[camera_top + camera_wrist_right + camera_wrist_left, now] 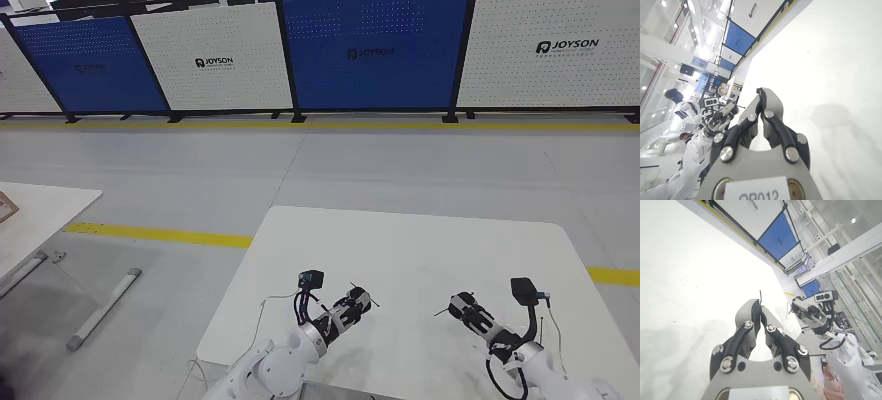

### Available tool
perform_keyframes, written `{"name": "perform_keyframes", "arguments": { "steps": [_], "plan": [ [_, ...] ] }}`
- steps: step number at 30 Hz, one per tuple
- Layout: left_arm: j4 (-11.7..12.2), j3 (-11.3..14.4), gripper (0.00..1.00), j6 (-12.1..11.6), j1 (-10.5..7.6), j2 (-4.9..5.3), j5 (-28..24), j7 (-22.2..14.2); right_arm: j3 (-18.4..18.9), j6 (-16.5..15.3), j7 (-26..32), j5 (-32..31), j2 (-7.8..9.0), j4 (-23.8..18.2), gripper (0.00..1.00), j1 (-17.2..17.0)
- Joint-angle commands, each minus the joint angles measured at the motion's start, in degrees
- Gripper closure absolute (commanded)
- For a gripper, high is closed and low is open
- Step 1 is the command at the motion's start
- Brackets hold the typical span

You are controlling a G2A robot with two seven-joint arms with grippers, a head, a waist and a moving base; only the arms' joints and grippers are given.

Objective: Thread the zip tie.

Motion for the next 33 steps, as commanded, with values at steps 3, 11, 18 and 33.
{"name": "perform_keyframes", "arguments": {
  "steps": [3, 11, 18, 33],
  "plan": [
    [-0.43, 2.36, 1.0, 0.99, -0.75, -0.8, -0.92, 4.97, 0.0, 0.0, 0.0, 0.0, 0.0, 0.0, 1.0, 0.0],
    [1.62, 5.62, 1.0, 2.76, -2.7, -1.68, -0.41, 7.22, 0.0, 0.0, 0.0, 0.0, 0.0, 0.0, 1.0, 0.0],
    [1.62, 5.62, 1.0, 2.76, -2.7, -1.68, -0.41, 7.22, -0.18, -3.33, -1.53, 4.42, -0.66, 0.21, 1.0, -0.58],
    [1.62, 5.62, 1.0, 2.76, -2.7, -1.68, -0.41, 7.22, -4.61, -5.13, -5.43, 9.22, -2.6, 3.11, 1.0, 1.53]
  ]
}}
